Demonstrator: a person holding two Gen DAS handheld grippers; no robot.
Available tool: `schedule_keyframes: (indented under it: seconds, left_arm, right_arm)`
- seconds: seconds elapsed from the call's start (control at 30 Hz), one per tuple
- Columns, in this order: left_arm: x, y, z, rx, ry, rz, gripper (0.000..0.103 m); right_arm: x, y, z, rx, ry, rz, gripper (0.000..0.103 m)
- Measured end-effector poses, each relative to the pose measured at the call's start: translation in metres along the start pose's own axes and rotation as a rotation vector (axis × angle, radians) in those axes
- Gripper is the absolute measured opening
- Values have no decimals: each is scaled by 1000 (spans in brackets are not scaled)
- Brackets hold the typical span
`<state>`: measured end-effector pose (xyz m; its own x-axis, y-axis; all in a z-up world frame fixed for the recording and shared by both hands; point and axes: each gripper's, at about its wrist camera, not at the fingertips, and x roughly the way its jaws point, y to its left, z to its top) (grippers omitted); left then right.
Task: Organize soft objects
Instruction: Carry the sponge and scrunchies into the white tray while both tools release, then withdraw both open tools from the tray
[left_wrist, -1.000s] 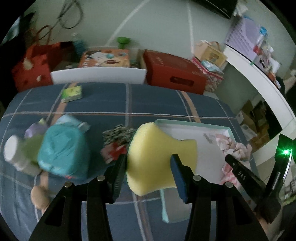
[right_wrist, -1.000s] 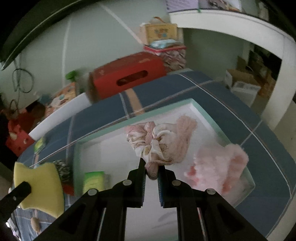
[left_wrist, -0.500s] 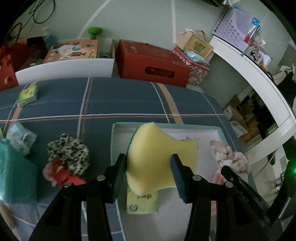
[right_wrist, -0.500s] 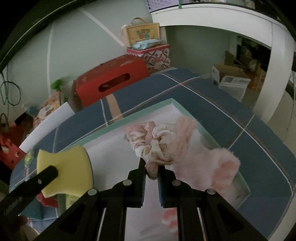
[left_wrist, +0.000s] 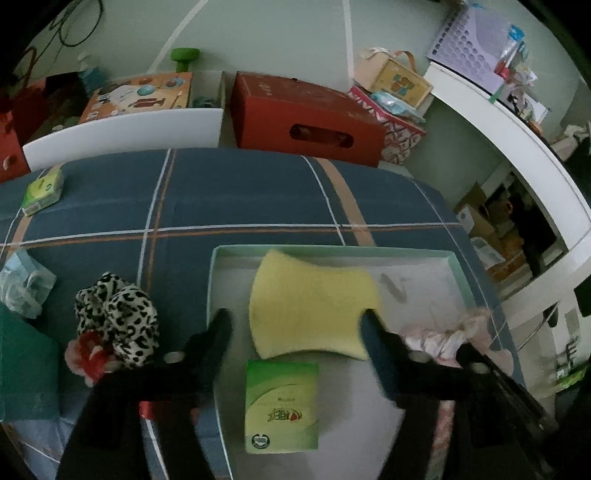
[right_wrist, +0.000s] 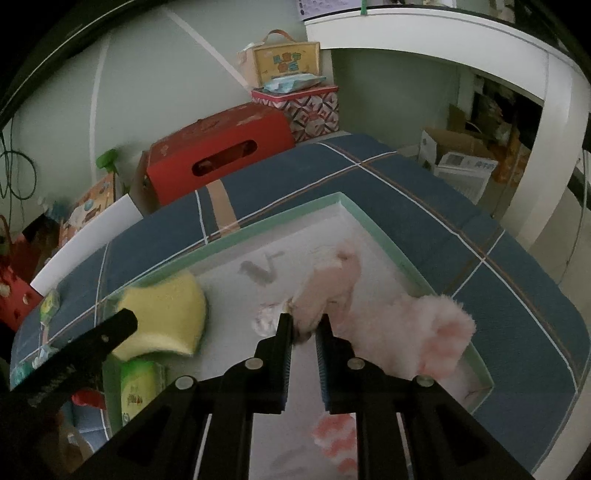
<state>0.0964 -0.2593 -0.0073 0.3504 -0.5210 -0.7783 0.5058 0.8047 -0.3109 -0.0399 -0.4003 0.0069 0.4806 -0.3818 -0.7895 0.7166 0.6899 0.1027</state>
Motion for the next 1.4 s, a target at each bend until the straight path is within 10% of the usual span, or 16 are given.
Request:
schedule_keyframes:
  seconds: [0.6, 1.4]
  left_arm:
    - [-34, 29, -2, -78, 22, 168, 94]
    - [-123, 105, -39, -252, -42, 297, 98]
  right_arm:
    - [-3, 11, -4, -42, 29, -44, 99]
    - [-29, 59, -16, -137, 2, 3, 103]
